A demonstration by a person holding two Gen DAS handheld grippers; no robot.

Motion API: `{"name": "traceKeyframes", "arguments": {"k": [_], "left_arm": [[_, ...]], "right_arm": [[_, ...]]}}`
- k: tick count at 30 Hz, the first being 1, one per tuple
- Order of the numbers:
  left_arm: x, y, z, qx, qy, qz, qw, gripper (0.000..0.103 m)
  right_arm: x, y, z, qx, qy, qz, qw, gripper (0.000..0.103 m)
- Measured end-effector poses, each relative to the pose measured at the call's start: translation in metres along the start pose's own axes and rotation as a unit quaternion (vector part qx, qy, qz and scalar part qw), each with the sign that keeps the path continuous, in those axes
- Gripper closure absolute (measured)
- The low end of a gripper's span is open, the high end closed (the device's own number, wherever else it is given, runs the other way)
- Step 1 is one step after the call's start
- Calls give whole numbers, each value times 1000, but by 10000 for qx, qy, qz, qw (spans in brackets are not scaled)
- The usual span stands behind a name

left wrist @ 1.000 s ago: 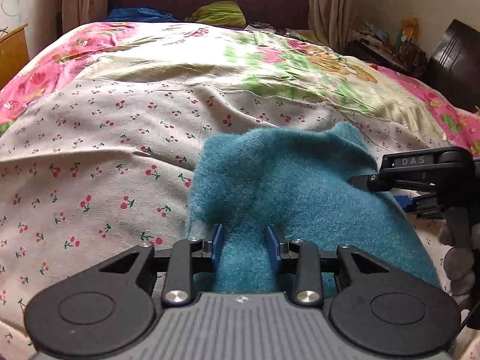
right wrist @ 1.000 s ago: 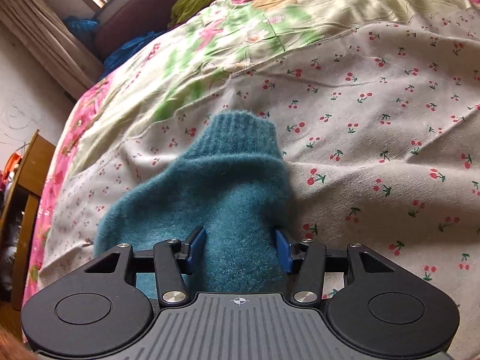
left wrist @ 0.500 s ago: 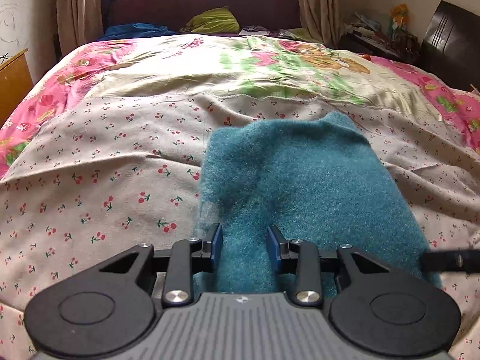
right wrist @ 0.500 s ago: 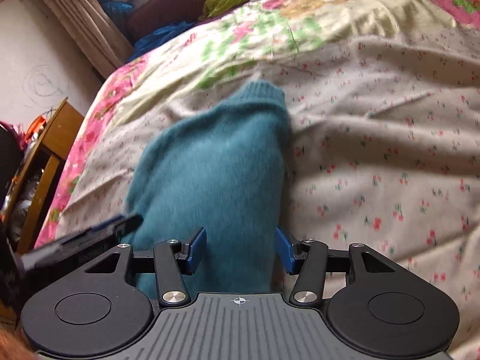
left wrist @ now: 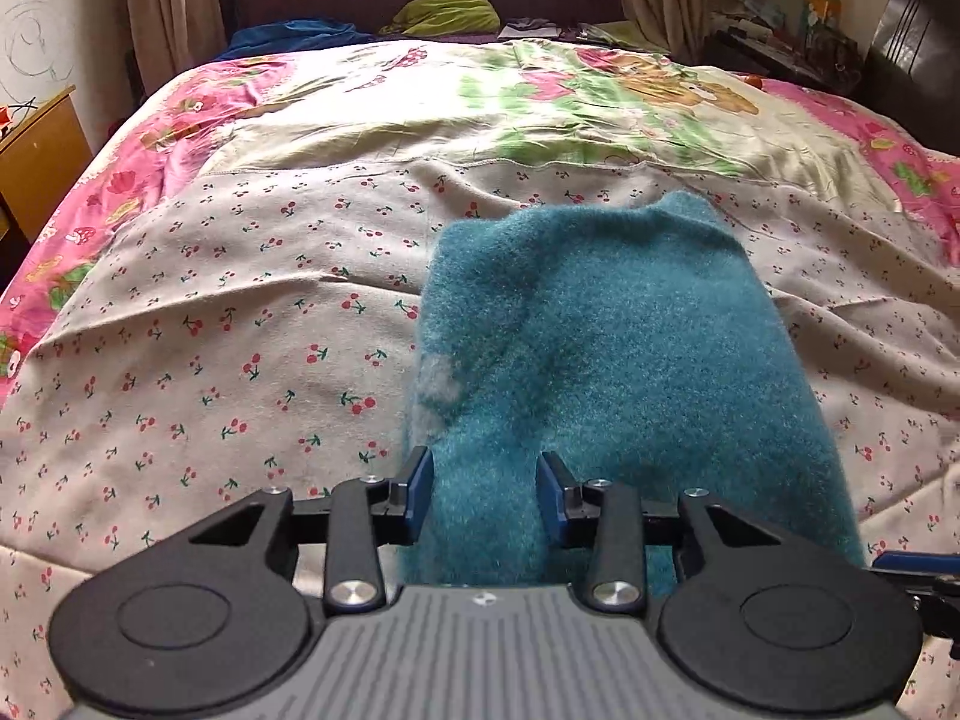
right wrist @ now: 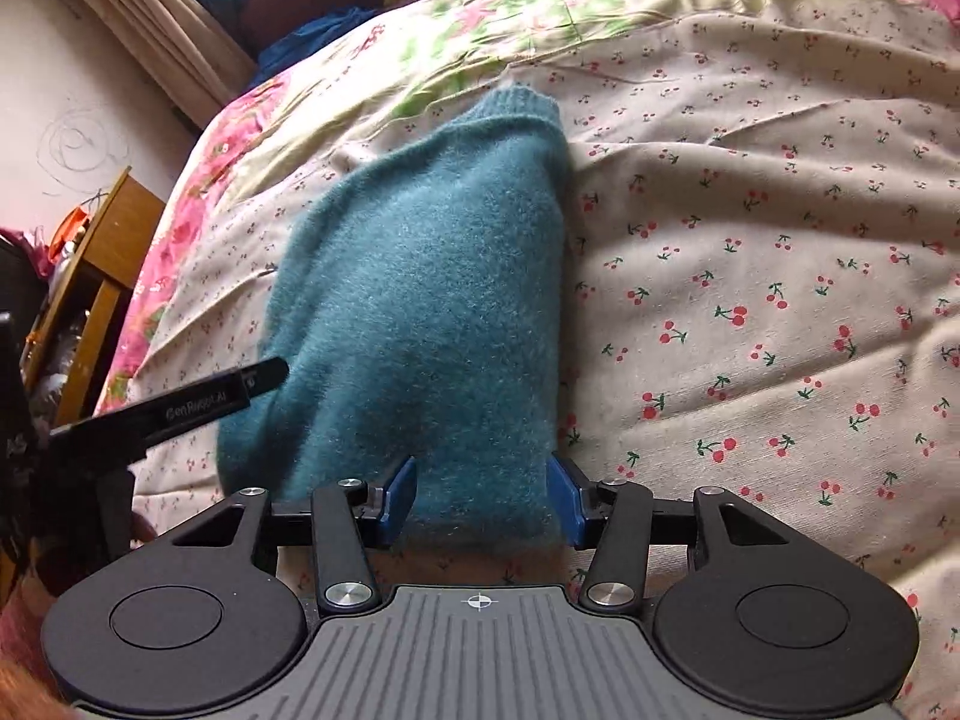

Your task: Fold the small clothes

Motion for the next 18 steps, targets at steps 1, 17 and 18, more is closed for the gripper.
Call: {"name": "traceKeyframes", "arguments": {"k": [1, 17, 18], "left_arm": [[-1, 0, -4, 15, -49, 27, 10000, 51], [4, -18, -18, 589, 241, 7, 9980, 40], [5, -18, -18, 635, 283, -9, 9976, 40]], "right_arm": [[-1, -5, -2, 32, 67, -88, 9999, 55], [8, -5, -9, 173, 203, -503, 9984, 54], [10, -2, -9, 141, 219, -508, 9984, 54]]}}
Point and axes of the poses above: each gripper's, at about its wrist camera, not at the fingertips, and y roughly against the way its jaws point, x to its left, z to its top, the point moved 7 cm from there along -y, roughly the way its jaws point, and after that the axes turned 13 degrees about z, right-handed, at the moved point
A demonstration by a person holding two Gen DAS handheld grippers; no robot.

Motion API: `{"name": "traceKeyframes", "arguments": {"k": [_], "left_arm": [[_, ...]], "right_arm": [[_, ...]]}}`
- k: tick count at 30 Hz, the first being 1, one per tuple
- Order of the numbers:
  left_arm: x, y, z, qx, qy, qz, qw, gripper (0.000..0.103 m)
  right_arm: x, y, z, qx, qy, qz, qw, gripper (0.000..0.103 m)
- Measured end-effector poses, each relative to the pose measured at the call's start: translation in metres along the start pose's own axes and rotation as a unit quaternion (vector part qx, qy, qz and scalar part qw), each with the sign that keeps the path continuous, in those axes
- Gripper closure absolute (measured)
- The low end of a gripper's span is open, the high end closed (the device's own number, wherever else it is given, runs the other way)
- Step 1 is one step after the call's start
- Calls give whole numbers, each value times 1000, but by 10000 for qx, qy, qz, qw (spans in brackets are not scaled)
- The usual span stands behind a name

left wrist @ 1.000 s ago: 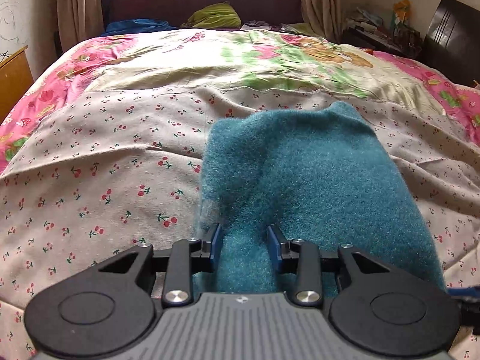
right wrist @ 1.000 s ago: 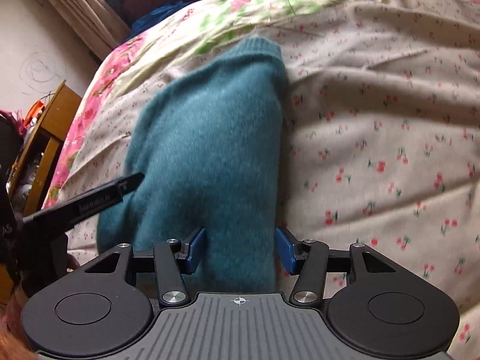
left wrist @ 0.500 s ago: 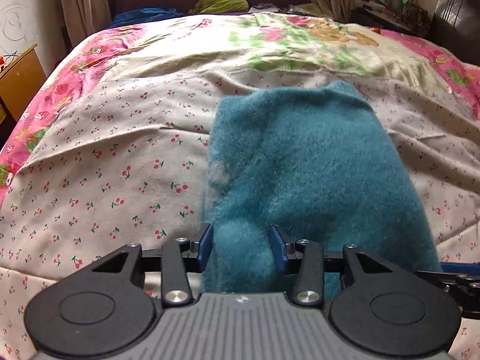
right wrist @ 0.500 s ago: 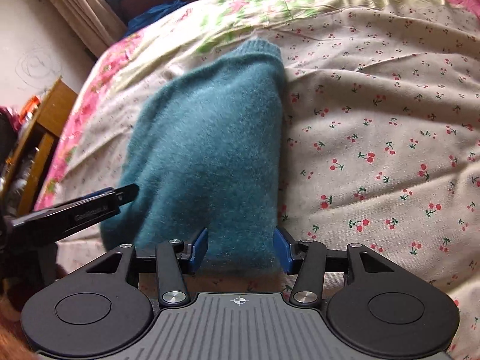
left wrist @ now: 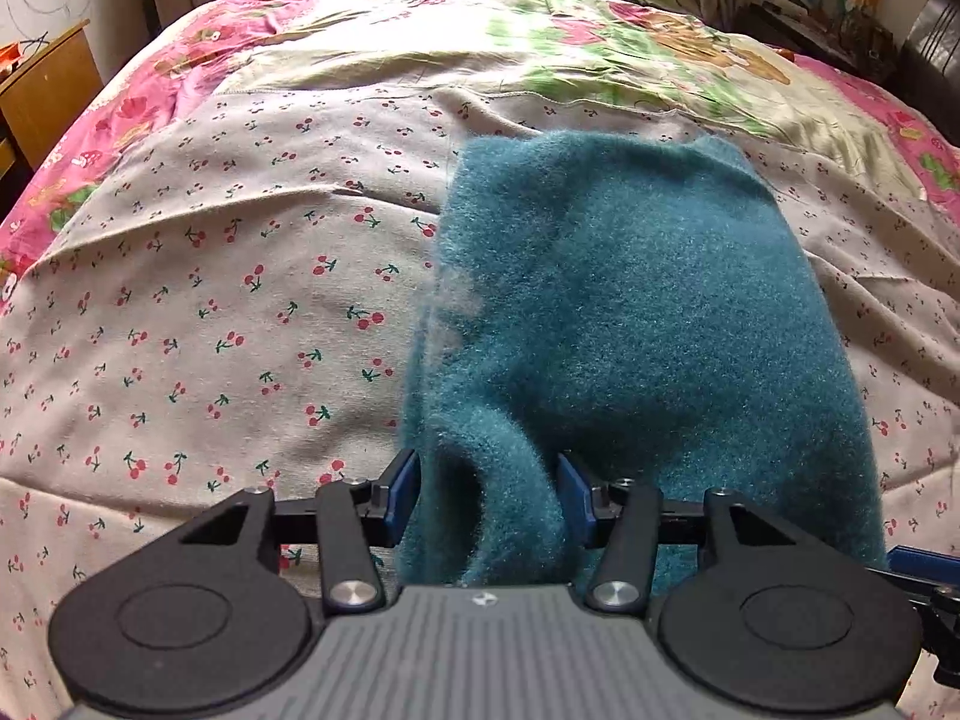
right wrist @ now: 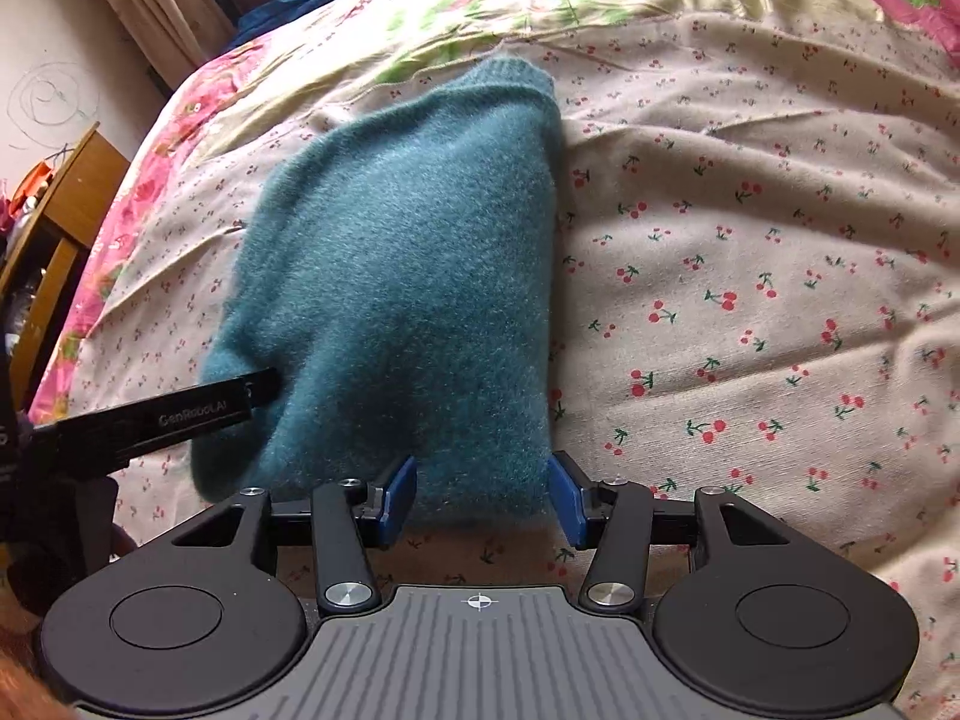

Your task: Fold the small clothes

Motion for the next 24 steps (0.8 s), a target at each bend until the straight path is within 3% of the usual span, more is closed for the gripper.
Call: {"name": "traceKeyframes", "arguments": {"k": [8, 13, 24], "left_arm": [[-3, 3, -3, -43, -158, 43, 9999, 40], [-4, 1, -4, -63, -272, 192, 9994, 32], [-5, 6, -9, 154, -128, 197, 9996, 31]], "right_arm": [[10, -4, 3, -170, 89, -74, 9998, 54], [13, -11, 2, -156, 224, -275, 9992, 54], [27, 6, 6, -211, 363, -107, 9991, 54]]}}
Point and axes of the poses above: each gripper's, at about its wrist camera, not at the fingertips, and y roughly against the way its jaws point, x to its left, z to its top, the point moved 7 cm from there along -y, roughly the way its jaws point, and after that the axes turned 13 degrees about z, right-handed, at the moved point
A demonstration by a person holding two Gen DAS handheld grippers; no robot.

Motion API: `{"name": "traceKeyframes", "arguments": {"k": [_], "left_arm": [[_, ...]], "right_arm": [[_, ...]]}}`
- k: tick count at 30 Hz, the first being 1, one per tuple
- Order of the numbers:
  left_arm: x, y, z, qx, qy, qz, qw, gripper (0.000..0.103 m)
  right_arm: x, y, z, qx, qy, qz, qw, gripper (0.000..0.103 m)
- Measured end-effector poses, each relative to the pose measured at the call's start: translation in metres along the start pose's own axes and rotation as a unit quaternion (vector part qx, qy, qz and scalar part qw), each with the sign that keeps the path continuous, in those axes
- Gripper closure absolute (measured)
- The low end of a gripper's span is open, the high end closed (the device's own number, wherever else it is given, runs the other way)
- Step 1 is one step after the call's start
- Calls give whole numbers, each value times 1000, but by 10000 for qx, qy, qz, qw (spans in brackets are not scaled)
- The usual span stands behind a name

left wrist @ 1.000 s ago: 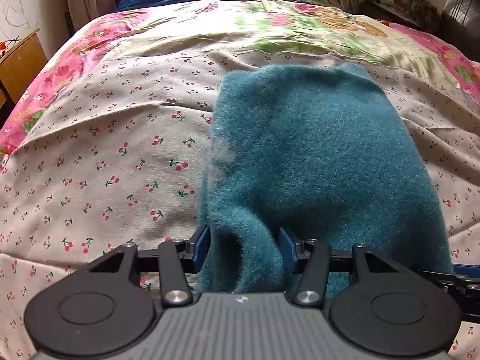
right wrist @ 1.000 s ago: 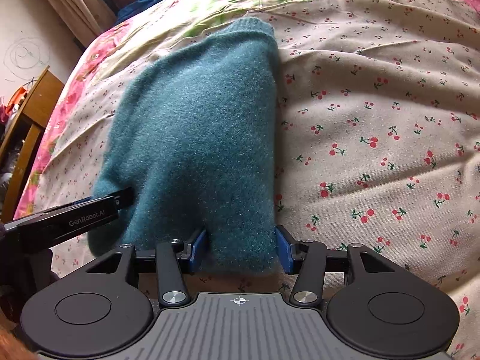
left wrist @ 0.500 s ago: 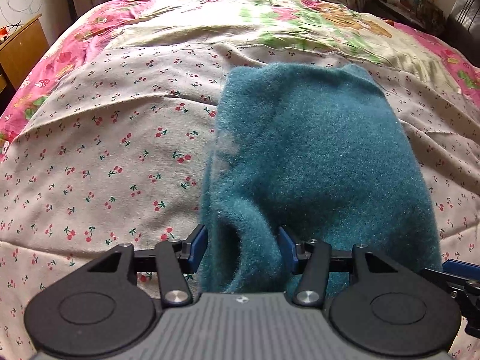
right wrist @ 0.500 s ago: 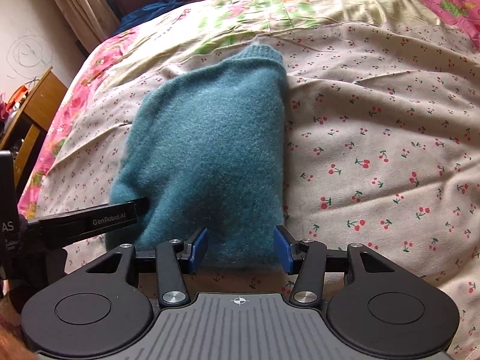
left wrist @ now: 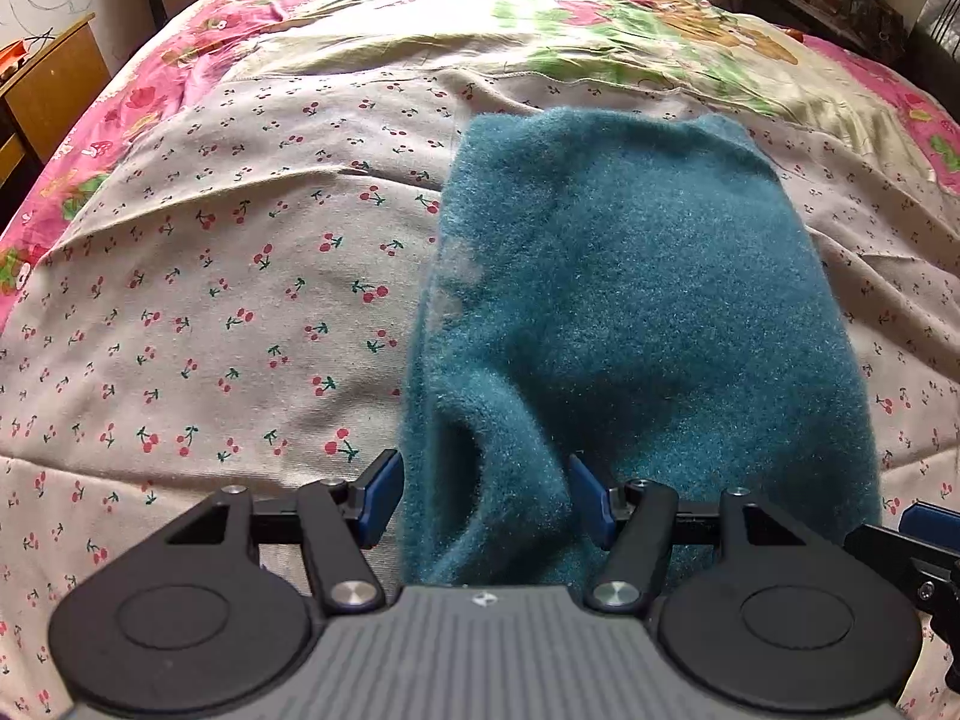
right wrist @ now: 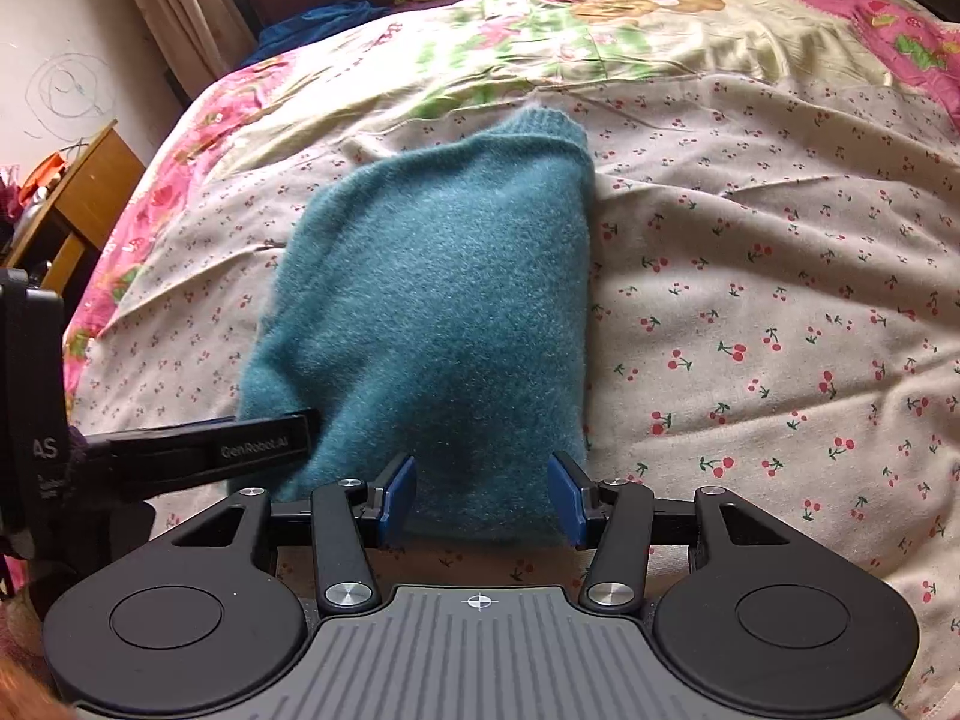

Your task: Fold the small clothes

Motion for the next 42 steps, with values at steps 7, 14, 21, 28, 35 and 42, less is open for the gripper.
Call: {"name": "traceKeyframes", "arguments": {"k": [7, 14, 21, 28, 35, 42], "left_arm": [[3, -8, -1, 93, 26, 210, 9997, 13], [6, -9, -2, 159, 163, 212, 9995, 8], [16, 7, -9, 223, 371, 56, 9990, 9], [28, 40, -22, 30, 594, -104, 9982, 9], [33, 77, -15, -454, 795, -211, 9956, 9], [30, 102, -21, -465, 697, -211, 9963, 8]], "right_arm": [[-2, -2, -3, 116, 18, 31, 9999, 54], [-9, 0, 4, 97, 12, 53, 9999, 54], [-5, 7, 10, 153, 117, 41, 9998, 54], [3, 13, 18, 69, 141, 82, 9998, 54], [4, 21, 14, 56, 143, 6, 9999, 54], [-1, 38, 4, 84, 261, -148, 9995, 54]]}}
Point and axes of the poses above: each gripper's, at about its wrist camera, not at the fingertips, and y roughly against the way its jaws point, x to its left, z to its top, the point moved 7 cm from there along -y, roughly the way its jaws point, and after that the axes turned 13 degrees about z, right-handed, at the moved point
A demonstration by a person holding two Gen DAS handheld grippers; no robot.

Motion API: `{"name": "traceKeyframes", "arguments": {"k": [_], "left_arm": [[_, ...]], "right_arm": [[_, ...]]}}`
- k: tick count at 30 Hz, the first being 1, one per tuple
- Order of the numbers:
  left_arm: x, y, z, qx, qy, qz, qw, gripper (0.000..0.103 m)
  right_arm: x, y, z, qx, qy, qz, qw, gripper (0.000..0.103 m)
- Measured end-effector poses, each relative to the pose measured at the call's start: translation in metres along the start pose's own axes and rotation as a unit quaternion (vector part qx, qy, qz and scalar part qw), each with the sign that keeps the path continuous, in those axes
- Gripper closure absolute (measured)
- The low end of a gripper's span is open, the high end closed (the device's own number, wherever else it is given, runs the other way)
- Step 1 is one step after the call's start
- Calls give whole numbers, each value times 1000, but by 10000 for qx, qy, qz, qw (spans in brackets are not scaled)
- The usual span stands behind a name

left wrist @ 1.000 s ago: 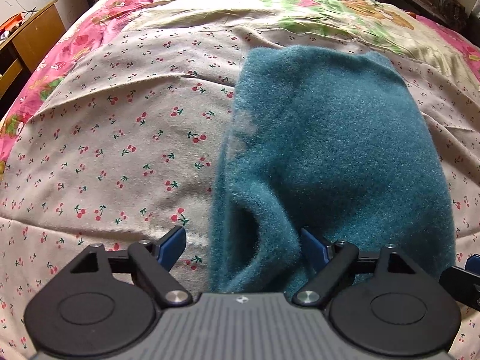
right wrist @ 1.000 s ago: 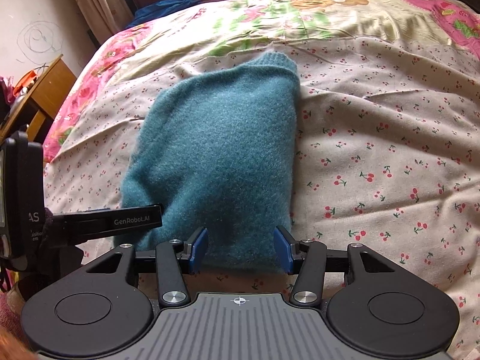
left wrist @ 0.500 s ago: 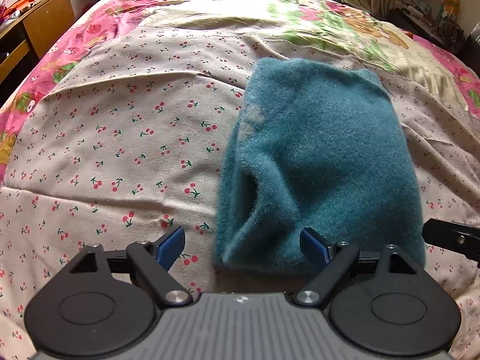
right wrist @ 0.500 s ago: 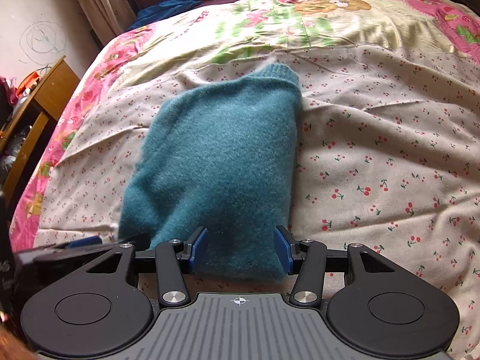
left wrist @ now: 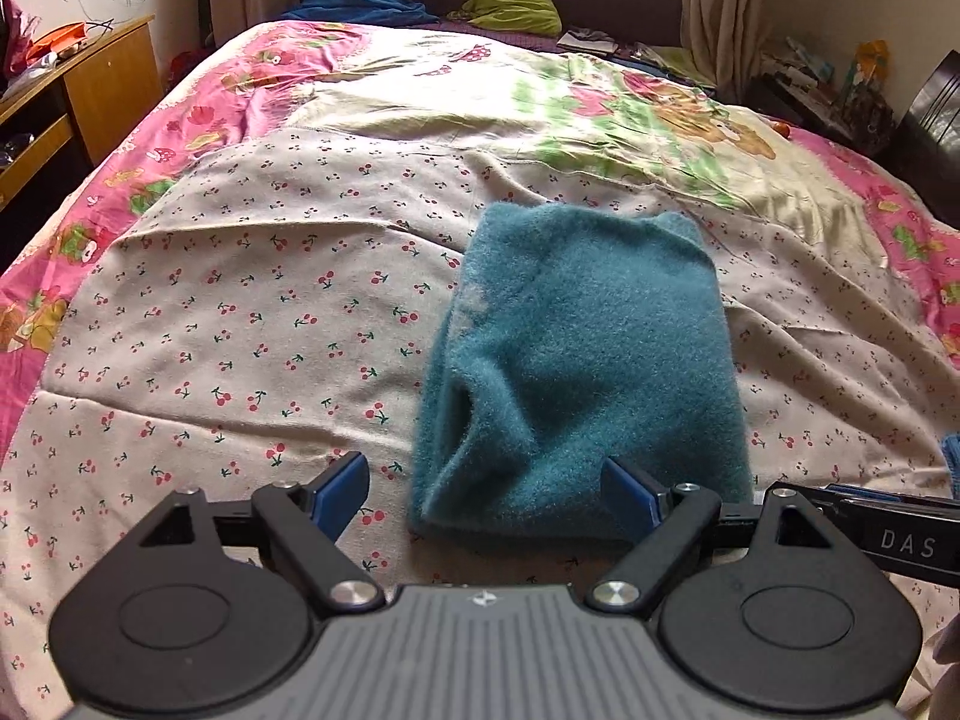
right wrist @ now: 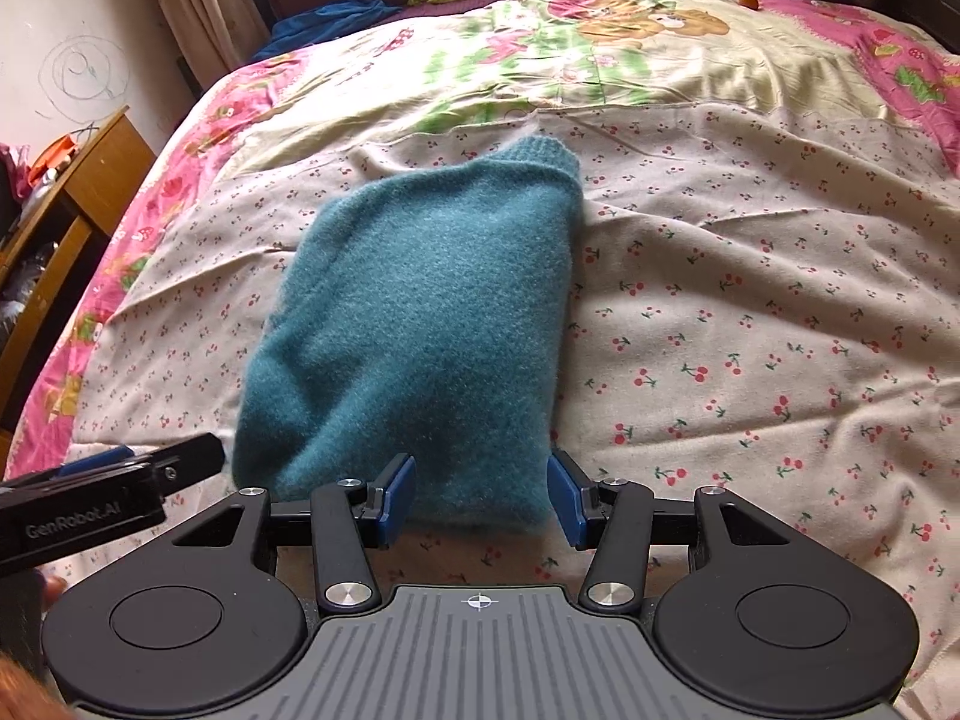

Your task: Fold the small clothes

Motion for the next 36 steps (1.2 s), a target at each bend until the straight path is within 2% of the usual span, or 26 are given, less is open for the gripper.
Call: {"name": "traceKeyframes", "arguments": {"k": [9, 14, 20, 23, 27, 31, 36], "left_arm": [[-15, 36, -8, -485, -120, 210, 9985, 8], [-25, 47, -16, -451, -159, 257, 9985, 5], [-27, 72, -24, -742, -149, 666, 9949, 2], [-24, 81, -22, -811, -42, 709, 9942, 2], [-16, 81, -14, -787, -4, 646, 9948, 2], [-8, 74, -7, -759, -264, 935, 9924, 2], [-7, 71, -8, -761, -651, 860, 9912, 2]], "right_arm": [[-10, 21, -11, 80, 186, -25, 9998, 54], [-12, 28, -16, 159, 327, 124, 9993, 54], [-12, 39, -19, 195, 526, 224, 9982, 54], [-9, 45, -19, 170, 566, 225, 9980, 54], [-1, 51, -19, 11, 685, 3, 9976, 54], [7, 55, -21, -76, 757, -311, 9966, 55], [12, 54, -29, -87, 574, -534, 9969, 55]]}}
Point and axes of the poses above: each gripper's, at about its wrist camera, not at the fingertips, and y roughly against the way its jaws point, x to its left, z to its top, the point moved 7 cm from there along -y, roughly the way its jaws point, and after that the axes turned 13 degrees about z, right-handed, at the moved point
